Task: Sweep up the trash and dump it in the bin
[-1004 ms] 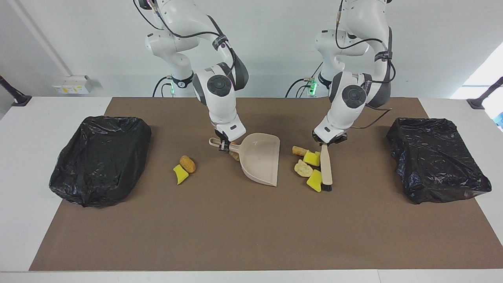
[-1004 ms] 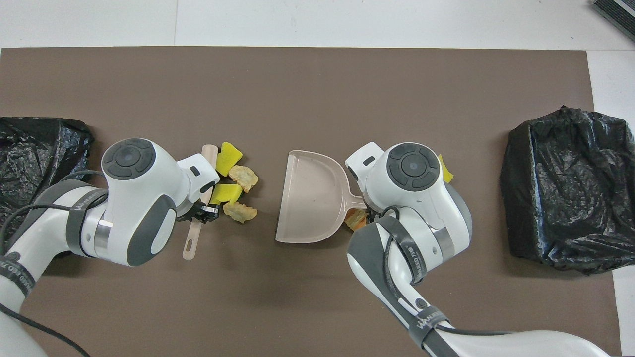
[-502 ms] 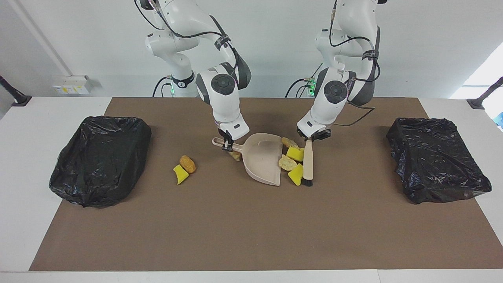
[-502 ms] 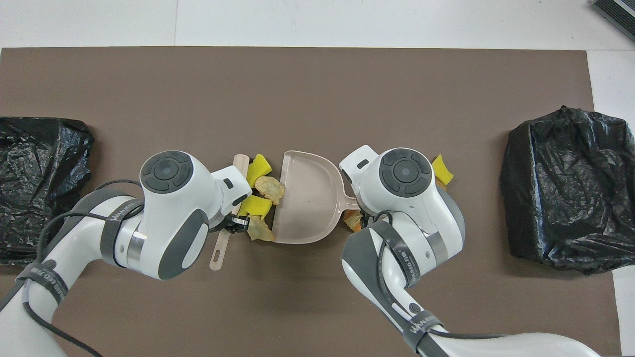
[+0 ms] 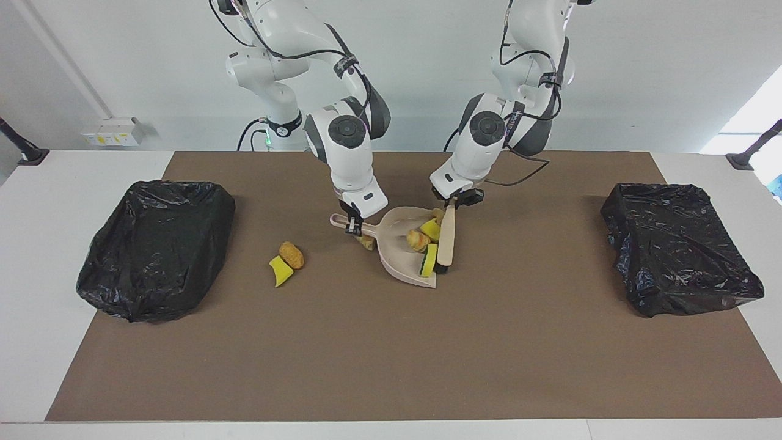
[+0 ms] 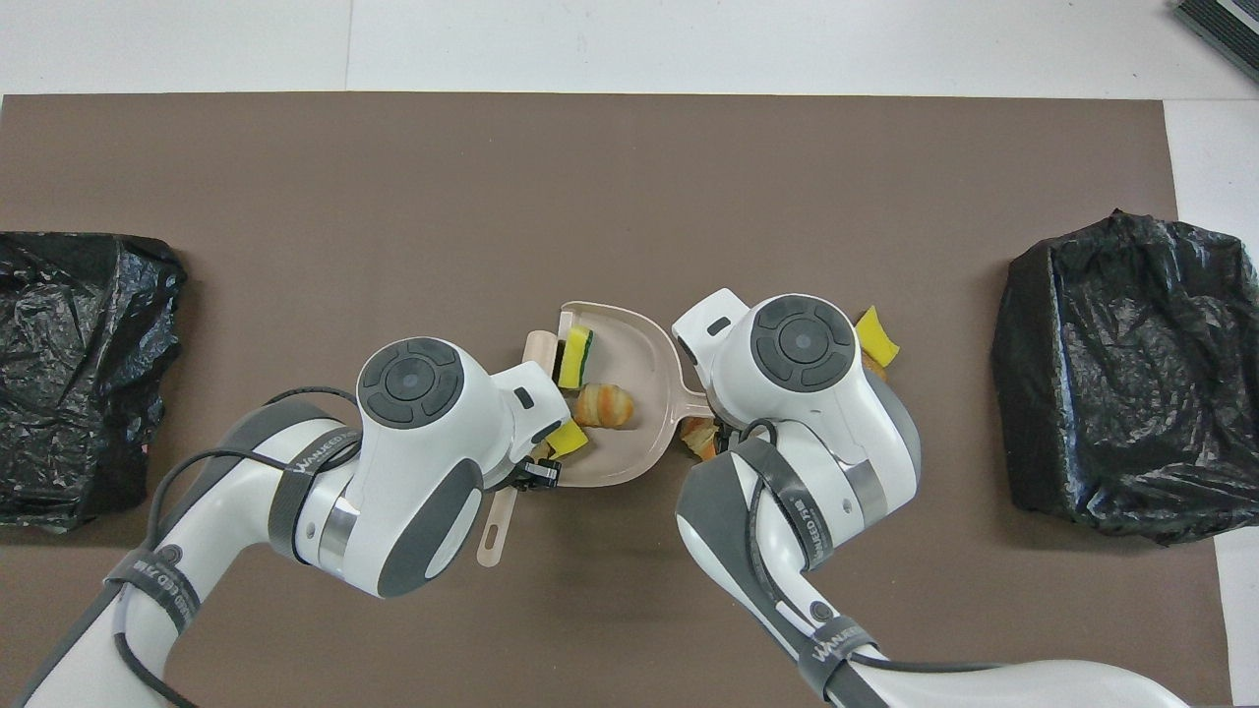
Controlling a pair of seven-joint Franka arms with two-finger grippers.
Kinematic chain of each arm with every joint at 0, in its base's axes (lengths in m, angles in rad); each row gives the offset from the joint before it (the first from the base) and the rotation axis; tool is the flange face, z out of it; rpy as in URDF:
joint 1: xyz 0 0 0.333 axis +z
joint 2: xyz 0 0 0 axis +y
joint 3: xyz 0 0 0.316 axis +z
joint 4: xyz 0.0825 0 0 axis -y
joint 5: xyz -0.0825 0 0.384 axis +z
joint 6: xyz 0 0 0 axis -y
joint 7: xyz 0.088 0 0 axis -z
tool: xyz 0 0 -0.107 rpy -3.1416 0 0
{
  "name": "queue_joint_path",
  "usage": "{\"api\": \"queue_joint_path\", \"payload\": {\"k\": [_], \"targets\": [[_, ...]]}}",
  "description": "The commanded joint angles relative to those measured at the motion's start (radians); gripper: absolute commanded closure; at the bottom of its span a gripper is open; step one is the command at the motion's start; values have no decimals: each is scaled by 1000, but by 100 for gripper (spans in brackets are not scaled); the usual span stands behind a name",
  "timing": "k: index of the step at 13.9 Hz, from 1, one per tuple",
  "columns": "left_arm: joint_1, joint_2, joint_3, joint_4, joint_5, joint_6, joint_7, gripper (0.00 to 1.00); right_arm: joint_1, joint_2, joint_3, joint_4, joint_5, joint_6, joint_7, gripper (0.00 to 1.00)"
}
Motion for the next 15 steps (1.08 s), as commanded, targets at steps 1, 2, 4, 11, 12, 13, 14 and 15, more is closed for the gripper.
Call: {"api": "queue_joint_path", "payload": {"k": [1, 2, 4, 11, 12, 13, 14, 15], "targets": [[-4, -68, 16, 5, -40, -3, -43, 100, 0, 1, 4, -10, 12, 26, 13, 100], [4, -100, 21, 10, -43, -12, -80, 100, 0, 3, 4, -10, 12, 25, 13, 100], [80, -199, 27, 23, -43, -82, -202, 100, -2, 3, 2, -10, 10, 25, 13, 100], [137, -376, 24, -174, -43, -283, -315, 100, -2, 1, 2, -13, 4, 26, 11, 100], [122, -370, 19, -206, -43, -249, -318, 100, -2, 1, 2, -14, 2, 26, 11, 100], [75, -352, 19, -238, -45, -192, -324, 100, -3, 1, 2, -16, 2, 26, 11, 100], [32, -321, 19, -283, -45, -96, -338, 100, -2, 0, 2, -17, 1, 26, 11, 100], [-5, -306, 19, -320, -45, 7, -333, 100, -2, 0, 2, -17, 1, 26, 11, 100]]}}
